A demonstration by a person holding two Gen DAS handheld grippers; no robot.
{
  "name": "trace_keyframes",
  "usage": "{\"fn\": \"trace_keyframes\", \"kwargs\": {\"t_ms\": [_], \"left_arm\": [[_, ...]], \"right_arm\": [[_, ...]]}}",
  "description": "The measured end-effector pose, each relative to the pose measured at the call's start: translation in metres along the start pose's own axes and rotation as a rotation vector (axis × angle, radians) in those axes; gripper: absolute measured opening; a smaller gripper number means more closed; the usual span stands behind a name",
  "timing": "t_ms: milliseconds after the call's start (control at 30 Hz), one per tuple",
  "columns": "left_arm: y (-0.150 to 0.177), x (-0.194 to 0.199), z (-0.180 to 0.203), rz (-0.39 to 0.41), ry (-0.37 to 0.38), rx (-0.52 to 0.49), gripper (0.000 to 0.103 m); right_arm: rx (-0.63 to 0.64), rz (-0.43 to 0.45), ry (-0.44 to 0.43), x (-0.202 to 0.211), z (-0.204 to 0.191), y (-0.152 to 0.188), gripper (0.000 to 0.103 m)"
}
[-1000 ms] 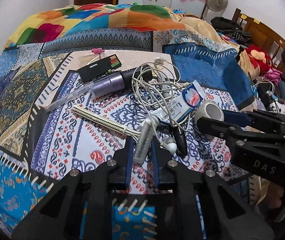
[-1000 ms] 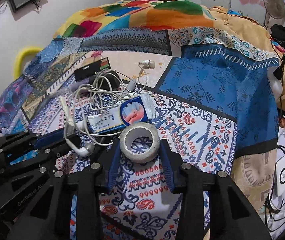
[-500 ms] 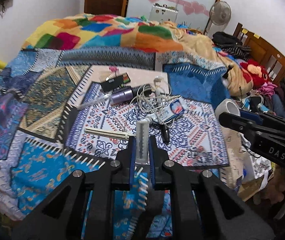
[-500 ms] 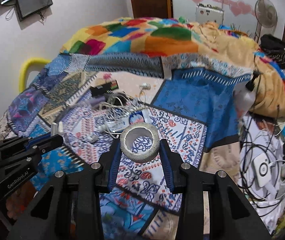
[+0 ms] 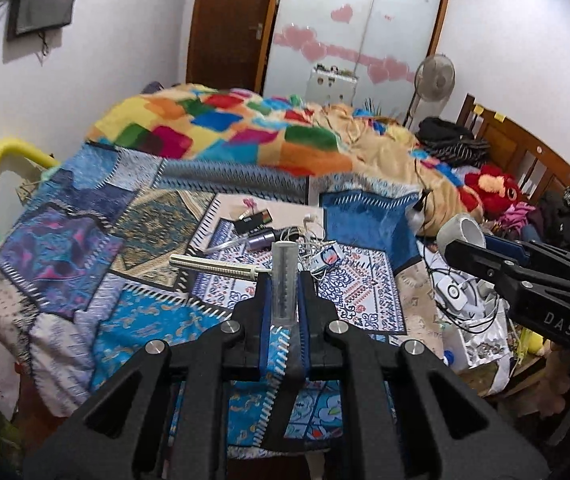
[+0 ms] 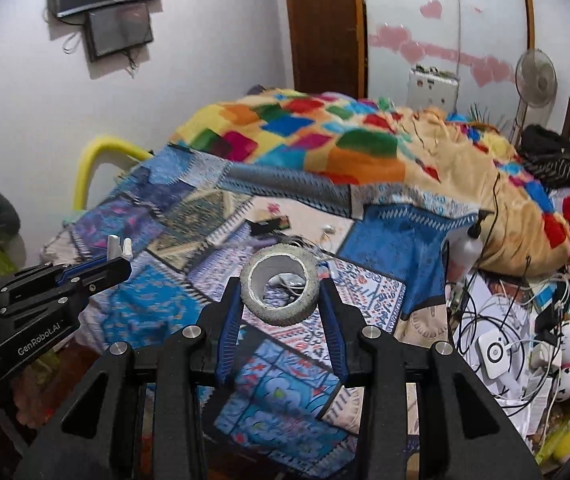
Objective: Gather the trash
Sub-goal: 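Lift the tape roll with the right tool and carry it over the bin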
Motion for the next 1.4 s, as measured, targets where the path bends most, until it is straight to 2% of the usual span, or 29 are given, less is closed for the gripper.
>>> {"fn": "trace_keyframes", "kwargs": {"t_ms": [267,433,800,933,1100,1400], "left_arm": [[0.016,0.076,-0.031,0.072,-0.051,0.034,0.011],[0.035,0.117,-0.059,0.097,-0.101,0.056,0.011],[0.094,0.175,-0.135,0.088,-0.204,0.154,0.011],[0.117,0.183,-0.161,0.063,-0.239,0.194,0.011],[0.152,0.179,-0.195,-0.005,-0.282,0.244,0.011],[0.215,0.136,-0.239,-0.185,-0.322,0.333,0.011]], "right_arm": [[0.059,0.064,-0.038,0.04,-0.054,0.003,0.035],[0.085,0.081,-0.083,0.052,-0.09,0.013,0.035],[0.165,0.026,-0.204,0.045,-0.172,0.045,0.035],[0.2,-0.01,-0.241,0.035,-0.202,0.059,0.035],[0.245,-0.081,-0.286,0.013,-0.238,0.081,0.035],[0.315,-0.265,-0.345,-0.05,-0.283,0.123,0.035]]}}
Point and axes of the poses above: each gripper's, at about its wrist camera, not at the fingertips, and x roughly against the way its jaws point, z to its right, y to its underside, the point moved 3 cm from there along -x, roughly the way its jaws point, and after that the axes turned 9 degrees about -y, right-handed, at the moved point
